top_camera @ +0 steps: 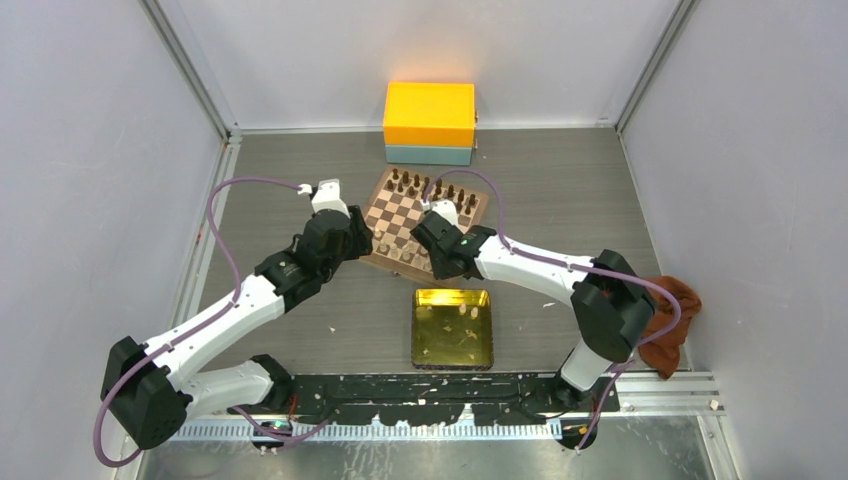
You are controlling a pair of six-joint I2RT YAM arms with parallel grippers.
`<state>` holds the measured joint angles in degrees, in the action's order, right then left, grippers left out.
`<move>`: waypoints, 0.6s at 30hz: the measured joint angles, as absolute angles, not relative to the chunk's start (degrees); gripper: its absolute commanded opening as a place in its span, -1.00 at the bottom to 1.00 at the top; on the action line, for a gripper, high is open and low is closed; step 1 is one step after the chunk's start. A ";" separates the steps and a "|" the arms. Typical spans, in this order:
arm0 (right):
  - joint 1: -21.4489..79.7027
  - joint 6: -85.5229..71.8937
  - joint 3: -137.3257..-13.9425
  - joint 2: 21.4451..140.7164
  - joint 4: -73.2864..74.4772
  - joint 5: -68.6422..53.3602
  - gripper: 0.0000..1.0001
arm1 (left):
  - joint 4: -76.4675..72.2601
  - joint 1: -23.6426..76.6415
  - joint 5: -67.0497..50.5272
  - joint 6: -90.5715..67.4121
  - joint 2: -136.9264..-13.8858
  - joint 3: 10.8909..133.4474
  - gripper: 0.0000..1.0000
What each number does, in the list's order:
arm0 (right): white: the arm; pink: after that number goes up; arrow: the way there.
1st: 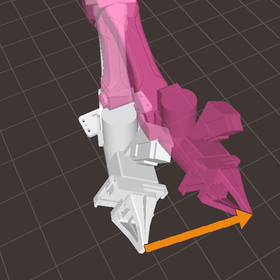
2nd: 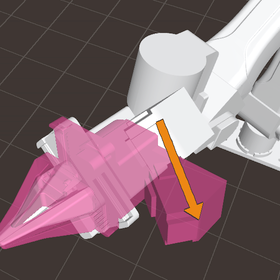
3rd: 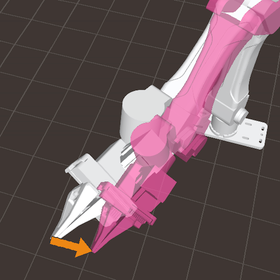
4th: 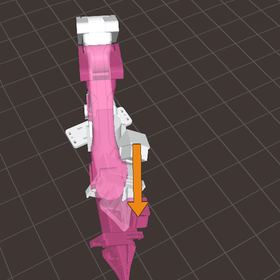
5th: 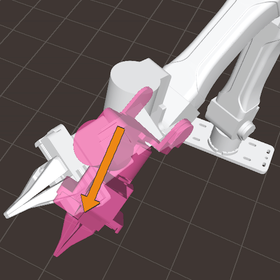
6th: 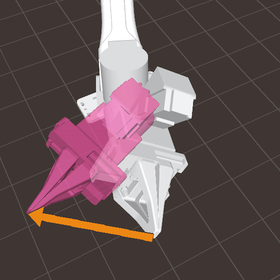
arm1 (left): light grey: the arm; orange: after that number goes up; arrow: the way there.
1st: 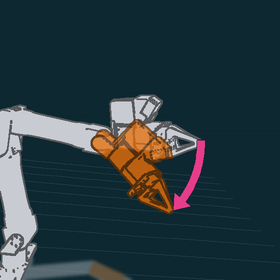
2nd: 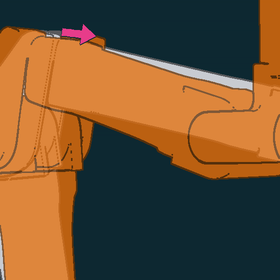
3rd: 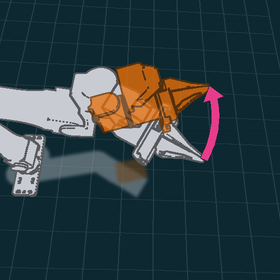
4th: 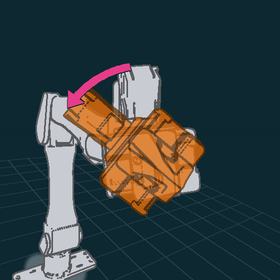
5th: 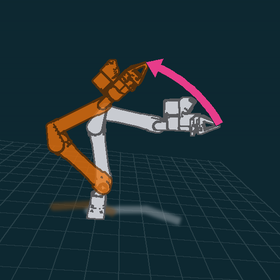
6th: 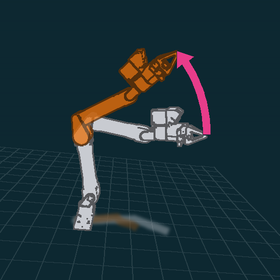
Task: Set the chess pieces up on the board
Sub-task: Place the chess piece on the chessboard.
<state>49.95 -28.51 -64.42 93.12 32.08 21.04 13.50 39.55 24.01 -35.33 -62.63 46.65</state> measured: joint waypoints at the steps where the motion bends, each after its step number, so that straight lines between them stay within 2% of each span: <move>1: 49.78 -28.34 -64.51 93.54 31.64 20.78 -0.95 | 13.50 39.55 23.99 -35.33 -62.63 46.65 0.07; 10: 48.75 -27.07 -64.55 95.09 30.22 19.09 -0.96 | 13.50 39.55 24.08 -35.09 -62.63 46.65 0.54; 18: 47.92 -26.63 -64.62 96.07 28.97 18.11 -0.95 | 13.47 39.59 24.45 -35.09 -62.63 46.65 0.72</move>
